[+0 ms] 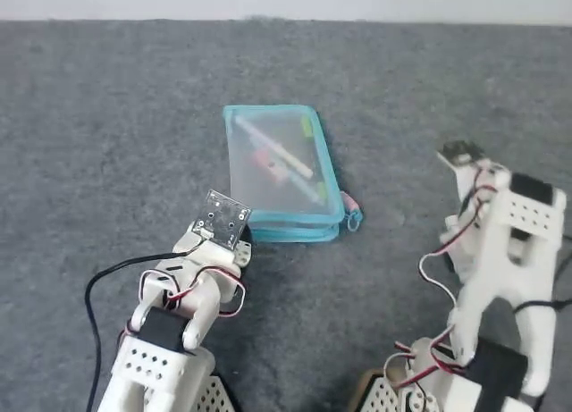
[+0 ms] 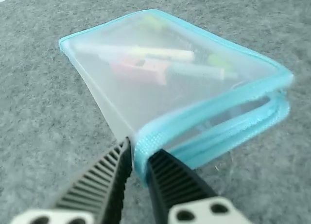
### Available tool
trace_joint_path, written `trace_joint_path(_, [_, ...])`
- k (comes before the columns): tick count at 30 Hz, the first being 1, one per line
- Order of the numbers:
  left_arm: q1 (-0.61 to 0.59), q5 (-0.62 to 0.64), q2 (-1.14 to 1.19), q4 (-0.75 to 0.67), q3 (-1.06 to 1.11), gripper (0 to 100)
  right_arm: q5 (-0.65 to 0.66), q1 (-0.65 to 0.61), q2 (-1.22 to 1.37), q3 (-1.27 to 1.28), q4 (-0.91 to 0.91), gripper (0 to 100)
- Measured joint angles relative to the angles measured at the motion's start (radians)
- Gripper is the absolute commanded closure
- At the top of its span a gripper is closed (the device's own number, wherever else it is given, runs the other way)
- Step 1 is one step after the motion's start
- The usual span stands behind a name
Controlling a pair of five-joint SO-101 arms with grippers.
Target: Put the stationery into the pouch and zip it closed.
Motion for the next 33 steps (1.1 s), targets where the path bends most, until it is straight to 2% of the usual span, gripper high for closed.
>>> trace_joint_path(6, [0.0,0.0,0.0,0.0,0.0,99,0.08,0.133,-0.002,0.126,-0.169,81.1])
trace_joint_path(10, [0.0,0.0,0.0,0.0,0.0,99,0.129,0.176,-0.002,0.187,-0.238,81.1])
trace_joint_path(20, [0.0,0.0,0.0,0.0,0.0,99,0.12,0.143,-0.002,0.258,-0.376,81.1])
trace_joint_path(27, [0.0,0.0,0.0,0.0,0.0,99,0.054,0.054,-0.002,0.267,-0.388,81.2])
trace_joint_path(33, [0.0,0.0,0.0,0.0,0.0,99,0.041,0.052,-0.002,0.267,-0.394,81.2])
